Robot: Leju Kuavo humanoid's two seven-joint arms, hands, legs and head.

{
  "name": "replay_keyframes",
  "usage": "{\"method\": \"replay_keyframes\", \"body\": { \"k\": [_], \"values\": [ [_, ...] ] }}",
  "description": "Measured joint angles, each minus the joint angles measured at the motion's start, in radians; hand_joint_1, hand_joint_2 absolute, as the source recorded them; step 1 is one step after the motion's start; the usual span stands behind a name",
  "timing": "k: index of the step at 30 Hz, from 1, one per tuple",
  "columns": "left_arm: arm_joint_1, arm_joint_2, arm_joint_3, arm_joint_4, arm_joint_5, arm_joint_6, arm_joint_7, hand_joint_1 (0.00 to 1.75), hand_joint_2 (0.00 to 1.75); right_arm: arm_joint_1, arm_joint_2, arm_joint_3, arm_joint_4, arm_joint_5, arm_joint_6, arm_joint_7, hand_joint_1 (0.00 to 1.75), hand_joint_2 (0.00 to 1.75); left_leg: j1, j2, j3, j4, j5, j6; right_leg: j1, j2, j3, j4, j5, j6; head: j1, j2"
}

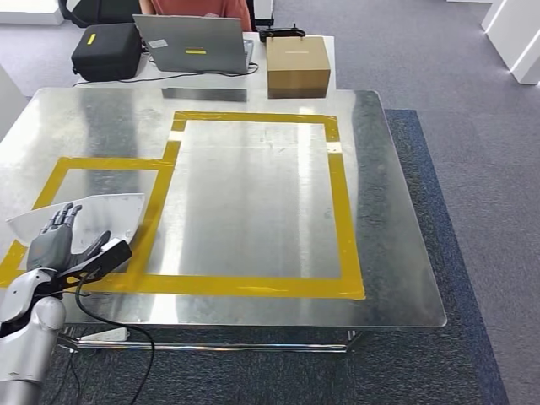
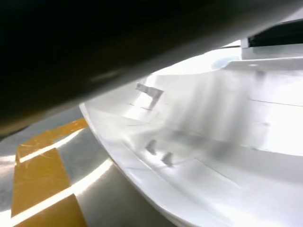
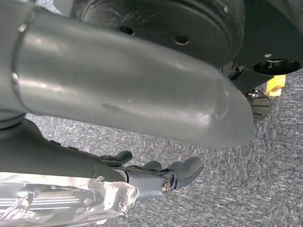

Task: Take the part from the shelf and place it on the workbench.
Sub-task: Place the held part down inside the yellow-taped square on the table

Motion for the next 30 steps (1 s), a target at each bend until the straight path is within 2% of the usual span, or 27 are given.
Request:
{"method": "replay_keyframes", "body": {
  "k": [2,3,5,6,7,8,9,11,12,13,15,17,18,19,20,22,23,24,25,27,28,29,30],
  "values": [
    [0.005,0.005,0.017,-0.007,0.004,0.000,0.001,0.00,0.00,0.000,-0.002,0.000,0.000,0.000,0.000,0.001,0.00,0.00,0.003,0.003,0.005,-0.017,0.014,0.010,0.000,-0.002,-0.010,0.015,-0.019,0.003,0.002,0.000],
    [0.008,0.006,0.024,-0.010,0.006,0.000,0.001,0.00,0.00,0.000,-0.003,0.000,0.000,0.000,0.000,0.001,0.00,0.00,0.004,0.005,0.006,-0.025,0.020,0.015,0.001,-0.003,-0.025,0.050,-0.047,0.002,0.003,0.000],
    [0.019,0.007,0.037,-0.013,0.009,0.000,0.001,0.00,0.00,0.000,-0.007,0.000,0.000,0.000,0.000,0.003,0.00,0.00,0.003,0.007,0.003,-0.029,0.025,0.018,0.003,-0.005,-0.076,0.174,-0.120,-0.001,0.004,0.000],
    [0.027,0.007,0.042,-0.013,0.010,0.000,0.001,0.00,0.00,0.001,-0.007,0.000,0.000,0.000,0.000,0.004,0.00,0.00,0.001,0.008,0.000,-0.028,0.027,0.018,0.003,-0.005,-0.100,0.236,-0.146,-0.001,0.004,0.000],
    [0.035,0.006,0.048,-0.013,0.011,0.000,0.001,0.00,0.00,0.002,-0.008,0.000,0.000,0.000,0.000,0.006,0.00,0.00,0.000,0.008,-0.003,-0.028,0.029,0.017,0.004,-0.005,-0.111,0.271,-0.154,-0.001,0.004,0.000],
    [0.043,0.006,0.054,-0.013,0.013,0.000,0.001,0.00,0.00,0.002,-0.009,0.000,0.000,0.000,0.000,0.007,0.00,0.00,0.000,0.009,-0.005,-0.028,0.031,0.015,0.004,-0.006,-0.105,0.269,-0.142,-0.002,0.004,0.000],
    [0.050,0.006,0.061,-0.013,0.014,0.000,0.001,0.00,0.00,0.002,-0.011,0.001,0.000,0.000,0.000,0.009,0.00,0.00,0.000,0.009,-0.007,-0.027,0.033,0.012,0.004,-0.006,-0.079,0.228,-0.114,-0.003,0.004,0.000],
    [0.060,0.007,0.074,-0.013,0.016,0.000,0.001,0.00,0.00,0.001,-0.014,0.001,0.000,0.000,0.000,0.010,0.00,0.00,0.002,0.008,-0.010,-0.024,0.036,0.003,0.004,-0.007,0.000,0.094,-0.061,-0.006,0.005,0.000],
    [0.063,0.008,0.079,-0.014,0.017,0.000,0.001,0.00,0.00,-0.001,-0.015,0.001,0.000,0.001,0.000,0.011,0.00,0.00,0.001,0.007,-0.012,-0.022,0.038,-0.002,0.006,-0.006,0.031,0.043,-0.049,-0.008,0.005,0.000],
    [0.065,0.008,0.083,-0.014,0.017,0.000,0.001,0.00,0.00,-0.002,-0.015,0.001,0.000,0.001,0.000,0.011,0.00,0.00,0.000,0.006,-0.015,-0.020,0.040,-0.008,0.007,-0.005,0.047,0.016,-0.046,-0.011,0.005,0.000],
    [0.067,0.010,0.088,-0.015,0.017,0.001,0.001,0.00,0.00,-0.003,-0.016,0.003,0.000,0.001,0.001,0.012,0.00,0.00,-0.001,0.004,-0.018,-0.019,0.047,-0.021,0.010,-0.003,0.049,0.009,-0.045,-0.018,0.004,0.000],
    [0.071,0.013,0.092,-0.016,0.017,0.001,0.001,0.00,0.00,-0.002,-0.017,0.004,0.000,0.002,0.000,0.012,0.00,0.00,0.002,0.004,-0.021,-0.018,0.049,-0.034,0.010,-0.004,0.040,0.009,-0.038,-0.033,0.004,0.000],
    [0.073,0.015,0.095,-0.016,0.017,0.001,0.001,0.00,0.00,-0.002,-0.017,0.005,0.000,0.002,0.000,0.012,0.00,0.00,0.004,0.004,-0.026,-0.008,0.035,-0.039,0.011,-0.005,0.035,0.009,-0.032,-0.043,0.003,0.000],
    [0.074,0.016,0.097,-0.016,0.017,0.001,0.001,0.00,0.00,-0.002,-0.017,0.005,0.000,0.002,0.000,0.012,0.00,0.00,0.006,0.004,-0.037,0.021,0.005,-0.043,0.011,-0.006,0.028,0.007,-0.025,-0.054,0.002,0.000],
    [0.075,0.017,0.100,-0.016,0.017,0.001,0.001,0.00,0.00,-0.003,-0.017,0.005,0.000,0.002,0.000,0.012,0.00,0.00,0.007,0.004,-0.055,0.071,-0.040,-0.046,0.012,-0.008,0.021,0.007,-0.017,-0.062,0.000,0.000],
    [0.077,0.017,0.105,-0.016,0.017,0.001,0.001,0.00,0.00,-0.002,-0.017,0.006,0.000,0.003,0.001,0.012,0.00,0.00,0.007,0.004,-0.095,0.201,-0.122,-0.050,0.018,-0.010,0.000,0.008,-0.002,-0.072,-0.002,0.000],
    [0.080,0.017,0.107,-0.016,0.018,0.001,0.001,0.00,0.00,-0.002,-0.017,0.006,0.000,0.004,0.001,0.012,0.00,0.00,0.007,0.004,-0.103,0.245,-0.140,-0.049,0.021,-0.011,-0.012,0.009,0.005,-0.074,-0.002,0.000],
    [0.082,0.017,0.108,-0.016,0.018,0.000,0.001,0.00,0.00,-0.002,-0.017,0.006,0.000,0.005,0.001,0.013,0.00,0.00,0.007,0.004,-0.095,0.256,-0.136,-0.047,0.023,-0.012,-0.023,0.011,0.013,-0.075,-0.002,0.000],
    [0.084,0.017,0.109,-0.016,0.019,0.000,0.001,0.00,0.00,-0.002,-0.017,0.007,0.000,0.006,0.001,0.013,0.00,0.00,0.006,0.004,-0.070,0.231,-0.115,-0.044,0.025,-0.012,-0.034,0.012,0.020,-0.075,-0.002,0.000],
    [0.085,0.018,0.111,-0.018,0.023,0.001,0.001,0.00,0.00,-0.003,-0.017,0.007,0.000,0.009,0.001,0.014,0.00,0.00,0.003,0.004,0.025,0.101,-0.067,-0.032,0.029,-0.012,-0.050,0.014,0.034,-0.070,-0.002,0.000],
    [0.084,0.019,0.113,-0.019,0.024,0.001,0.001,0.00,0.00,-0.003,-0.017,0.007,0.000,0.010,0.001,0.014,0.00,0.00,0.000,0.004,0.070,0.032,-0.056,-0.026,0.031,-0.012,-0.056,0.015,0.041,-0.066,-0.002,0.000],
    [0.084,0.020,0.114,-0.021,0.025,0.001,0.001,0.00,0.00,-0.004,-0.017,0.007,0.000,0.010,0.001,0.014,0.00,0.00,-0.004,0.004,0.100,-0.016,-0.054,-0.022,0.032,-0.012,-0.060,0.015,0.049,-0.061,-0.002,0.000],
    [0.084,0.022,0.115,-0.023,0.026,0.001,0.000,0.00,0.00,-0.004,-0.017,0.007,0.000,0.010,0.001,0.014,0.00,0.00,-0.007,0.004,0.113,-0.041,-0.056,-0.018,0.032,-0.012,-0.062,0.014,0.056,-0.054,-0.003,0.000]
  ]
}}
